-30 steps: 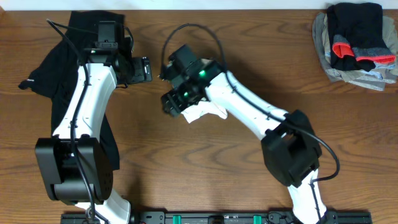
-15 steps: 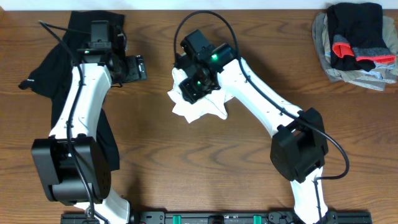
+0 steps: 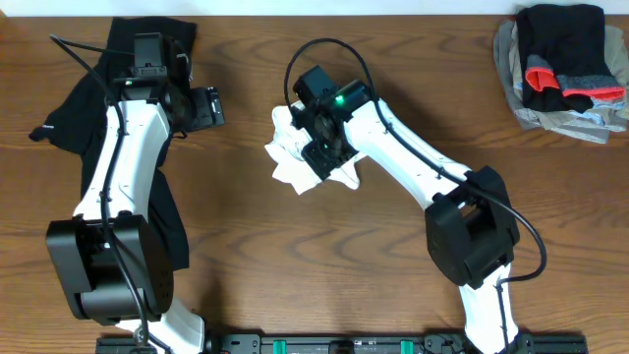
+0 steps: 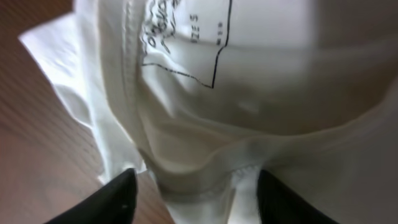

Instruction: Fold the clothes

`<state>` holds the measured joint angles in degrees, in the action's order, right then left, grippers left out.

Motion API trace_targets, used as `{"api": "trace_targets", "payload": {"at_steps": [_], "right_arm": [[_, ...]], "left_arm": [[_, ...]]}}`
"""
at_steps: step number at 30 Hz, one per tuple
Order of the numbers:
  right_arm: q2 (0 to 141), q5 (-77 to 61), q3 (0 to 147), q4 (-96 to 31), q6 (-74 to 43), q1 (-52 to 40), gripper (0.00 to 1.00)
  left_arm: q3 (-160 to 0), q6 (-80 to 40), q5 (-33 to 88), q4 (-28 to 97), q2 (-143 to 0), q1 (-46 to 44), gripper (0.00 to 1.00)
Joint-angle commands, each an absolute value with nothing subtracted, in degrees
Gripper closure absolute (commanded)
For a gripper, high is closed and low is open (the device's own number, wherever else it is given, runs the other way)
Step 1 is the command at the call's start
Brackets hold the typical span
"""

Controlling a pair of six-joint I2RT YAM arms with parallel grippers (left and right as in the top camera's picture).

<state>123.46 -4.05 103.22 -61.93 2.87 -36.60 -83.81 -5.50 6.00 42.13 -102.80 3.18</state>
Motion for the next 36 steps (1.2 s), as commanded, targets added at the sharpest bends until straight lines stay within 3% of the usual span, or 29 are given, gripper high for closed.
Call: {"api": "trace_targets", "payload": {"at_steps": [1,6,11,17,18,19,22,23,36], "right_arm": [[121.9,-5.9,102.0,-61.4,4.0,-36.4,0.51],[121.4,-9.1,102.6,-60.6,3.9,-36.8,0.78],[120.9,-15.3,103.6,-60.6,3.9,-38.4,0.98],[121.0,-17.9,103.4,-61.2,3.9,-43.5,0.99],[121.1,-17.3,103.3,-61.1,3.9,-44.7,0.97],[121.1,-16.6,103.3,-61.1,3.9,-45.6,0.88],[121.1,-13.5,103.3,-61.1,3.9,-47.5,0.4],[121.1,-12.8,103.3,-61.1,3.9,-47.7,0.34],[118.3,-8.1,112.7,-60.6,0.0,-38.5,0.32]], "left_arm": [[-83.4,-4.5,5.7,42.2,-103.4,3.2,0.11],[-83.4,-4.5,5.7,42.2,-103.4,3.2,0.11],[-83.4,-4.5,5.7,42.2,-103.4,3.2,0.11],[-83.4,-4.5,5.7,42.1,-103.4,3.2,0.11],[-83.4,-4.5,5.7,42.1,-103.4,3.3,0.11],[-83.4,-4.5,5.7,42.1,-103.4,3.3,0.11],[-83.4,-4.5,5.7,42.1,-103.4,3.3,0.11],[-83.4,-4.5,5.7,42.1,-103.4,3.3,0.11],[-83.4,-4.5,5.7,41.9,-103.4,3.2,0.11]]}}
